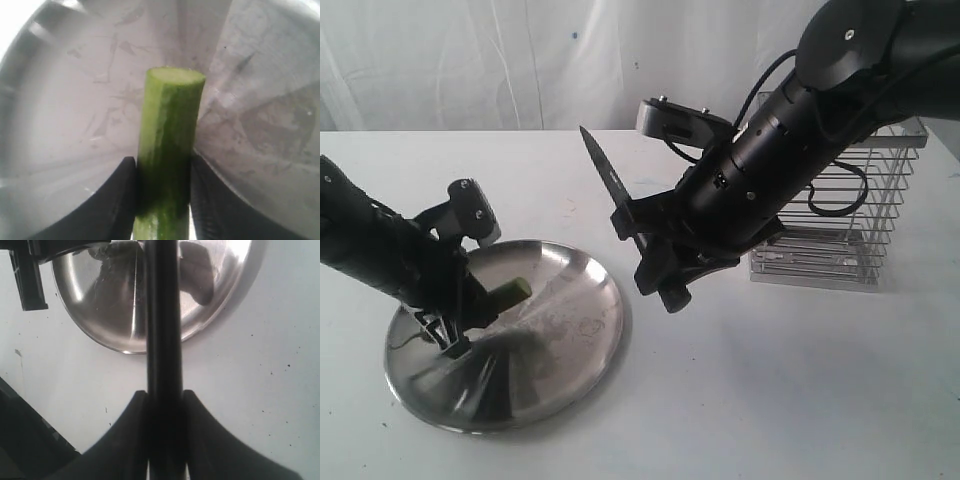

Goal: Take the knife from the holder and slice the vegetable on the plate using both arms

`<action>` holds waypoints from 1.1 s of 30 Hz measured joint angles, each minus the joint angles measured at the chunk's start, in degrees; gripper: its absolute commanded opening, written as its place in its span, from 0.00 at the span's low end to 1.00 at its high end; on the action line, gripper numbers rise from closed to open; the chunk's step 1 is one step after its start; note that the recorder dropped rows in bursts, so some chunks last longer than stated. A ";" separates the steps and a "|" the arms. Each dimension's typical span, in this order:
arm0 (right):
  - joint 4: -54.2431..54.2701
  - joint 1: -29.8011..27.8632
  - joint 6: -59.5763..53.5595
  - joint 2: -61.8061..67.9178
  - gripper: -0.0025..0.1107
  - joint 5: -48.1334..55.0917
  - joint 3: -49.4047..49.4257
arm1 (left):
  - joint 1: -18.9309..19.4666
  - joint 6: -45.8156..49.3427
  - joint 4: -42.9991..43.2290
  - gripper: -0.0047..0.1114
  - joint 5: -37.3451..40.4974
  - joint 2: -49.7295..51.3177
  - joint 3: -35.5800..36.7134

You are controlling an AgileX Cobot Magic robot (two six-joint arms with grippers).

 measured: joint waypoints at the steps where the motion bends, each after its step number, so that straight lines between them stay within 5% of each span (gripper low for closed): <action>1: 0.00 0.00 0.00 0.00 0.02 0.00 0.00 | 0.00 0.00 1.34 0.04 0.50 1.48 0.00; 6: 0.00 0.00 0.10 0.09 0.02 1.61 0.00 | -0.11 -0.24 3.26 0.06 0.51 2.70 0.00; 16: 0.00 0.00 0.10 0.09 0.02 1.70 0.00 | -0.11 -0.24 2.18 0.48 0.16 2.70 0.00; 21: 0.00 0.00 0.10 0.09 0.02 1.59 0.00 | -0.11 -0.24 0.20 0.52 0.06 2.60 0.00; 28: 0.00 0.00 0.32 0.09 0.02 0.75 0.00 | -0.11 -0.24 0.20 0.52 -4.46 -4.55 0.00; 30: 0.00 0.12 1.61 0.09 0.02 0.38 0.00 | -0.11 -2.16 0.20 0.38 -9.63 -9.48 0.00; 31: 0.00 0.44 2.35 0.09 0.02 0.08 0.00 | -0.11 -3.60 -0.15 0.16 -10.68 -11.22 -0.08; 32: -0.27 1.65 4.15 0.09 0.02 -1.23 0.00 | 0.03 -8.39 -1.27 0.05 -13.07 -14.20 -0.08; 33: -0.27 4.40 6.43 0.41 0.02 -2.37 0.00 | 0.57 -13.57 -2.04 0.04 -14.12 -15.62 -0.08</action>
